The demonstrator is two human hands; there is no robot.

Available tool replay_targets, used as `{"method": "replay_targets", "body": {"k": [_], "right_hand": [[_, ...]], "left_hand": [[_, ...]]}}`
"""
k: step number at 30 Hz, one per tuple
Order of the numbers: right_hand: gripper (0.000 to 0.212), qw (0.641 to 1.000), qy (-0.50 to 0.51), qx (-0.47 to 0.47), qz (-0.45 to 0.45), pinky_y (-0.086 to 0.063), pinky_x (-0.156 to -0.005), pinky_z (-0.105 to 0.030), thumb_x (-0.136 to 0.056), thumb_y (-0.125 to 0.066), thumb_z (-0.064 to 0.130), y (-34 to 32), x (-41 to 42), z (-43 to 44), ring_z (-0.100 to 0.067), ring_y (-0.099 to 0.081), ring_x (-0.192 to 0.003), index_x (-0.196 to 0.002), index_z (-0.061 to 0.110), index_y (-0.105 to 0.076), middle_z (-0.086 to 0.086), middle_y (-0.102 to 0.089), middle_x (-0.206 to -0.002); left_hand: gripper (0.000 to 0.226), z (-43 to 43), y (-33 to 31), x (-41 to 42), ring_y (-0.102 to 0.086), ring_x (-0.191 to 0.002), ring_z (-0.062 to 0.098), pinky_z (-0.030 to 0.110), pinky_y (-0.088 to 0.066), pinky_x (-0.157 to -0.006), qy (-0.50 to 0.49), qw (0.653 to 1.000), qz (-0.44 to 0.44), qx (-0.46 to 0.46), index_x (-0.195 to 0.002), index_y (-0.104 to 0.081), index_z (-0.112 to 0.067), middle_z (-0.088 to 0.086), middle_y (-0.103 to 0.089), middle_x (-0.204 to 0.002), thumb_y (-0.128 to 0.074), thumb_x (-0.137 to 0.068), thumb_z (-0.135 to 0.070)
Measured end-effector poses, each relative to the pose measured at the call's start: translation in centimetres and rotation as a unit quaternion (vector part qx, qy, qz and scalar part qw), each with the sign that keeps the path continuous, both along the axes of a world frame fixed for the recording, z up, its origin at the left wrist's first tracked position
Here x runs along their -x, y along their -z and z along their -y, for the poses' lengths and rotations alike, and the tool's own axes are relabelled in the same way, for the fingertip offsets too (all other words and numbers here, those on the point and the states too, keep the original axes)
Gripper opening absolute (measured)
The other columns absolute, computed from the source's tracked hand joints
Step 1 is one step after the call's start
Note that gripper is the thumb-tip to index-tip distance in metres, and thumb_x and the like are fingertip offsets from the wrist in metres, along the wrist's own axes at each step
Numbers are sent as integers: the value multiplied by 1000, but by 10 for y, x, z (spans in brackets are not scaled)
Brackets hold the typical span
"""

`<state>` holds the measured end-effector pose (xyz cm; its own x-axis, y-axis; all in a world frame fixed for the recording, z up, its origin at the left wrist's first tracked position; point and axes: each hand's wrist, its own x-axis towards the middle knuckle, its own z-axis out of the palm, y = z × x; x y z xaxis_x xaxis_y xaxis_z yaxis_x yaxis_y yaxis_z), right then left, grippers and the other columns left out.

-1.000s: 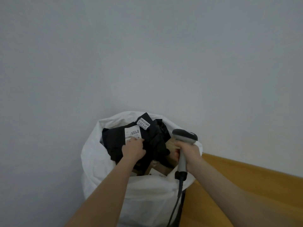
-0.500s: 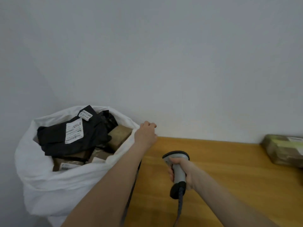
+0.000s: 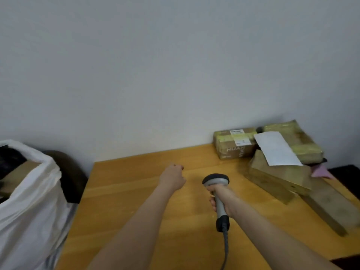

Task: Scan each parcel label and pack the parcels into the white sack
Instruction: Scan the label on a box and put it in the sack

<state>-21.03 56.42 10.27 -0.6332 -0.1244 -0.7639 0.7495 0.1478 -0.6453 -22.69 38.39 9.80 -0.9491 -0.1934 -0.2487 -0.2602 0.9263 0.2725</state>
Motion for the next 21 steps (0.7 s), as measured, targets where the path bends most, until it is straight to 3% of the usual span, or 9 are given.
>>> {"method": "replay_targets", "body": {"k": [3,9,15,18,21], "right_hand": [[14,998,52,-12,-24,-37,-45,-26,-92,-62,14,0,8,-41,-18,-44,-42,-92,1,-57,-11,-53,-59],[15,979,182,-62,-70,-42,-44,-27,-87,-67,12,-2,32,-132,-19,-48,-39,-82,-1,-60,-10,-57,-50],[11,955,273,-74,-88,-45,-45,-27,-84,-68,10,9,84,-213,-19,-52,-42,-82,1,-62,-9,-60,-51],[12,946,292,-113,-85,-55,-62,-35,-77,-71,14,23,116,-253,-23,-60,-56,-76,5,-62,-8,-64,-58],[22,944,297,-126,-69,-56,-83,-47,-74,-75,19,43,144,-289,-32,-66,-79,-85,6,-61,-12,-65,-79]], "left_hand": [[48,-42,7,21,-47,-124,25,34,-46,-96,38,999,1,-15,-140,-42,-17,8,-39,-142,-54,-95,-27],[47,-132,27,58,-51,-120,26,36,-44,-96,95,994,15,-56,-138,-45,-19,8,-43,-138,-55,-94,-28],[51,-214,42,104,-49,-121,23,32,-42,-93,88,987,25,-133,-138,-44,-16,8,-45,-136,-57,-92,-32],[55,-245,50,130,-50,-118,24,32,-42,-91,36,984,23,-171,-140,-39,-14,9,-46,-133,-57,-92,-34],[66,-267,64,153,-43,-129,28,36,-39,-100,-13,981,31,-189,-146,-28,-8,12,-40,-142,-57,-93,-35]]}}
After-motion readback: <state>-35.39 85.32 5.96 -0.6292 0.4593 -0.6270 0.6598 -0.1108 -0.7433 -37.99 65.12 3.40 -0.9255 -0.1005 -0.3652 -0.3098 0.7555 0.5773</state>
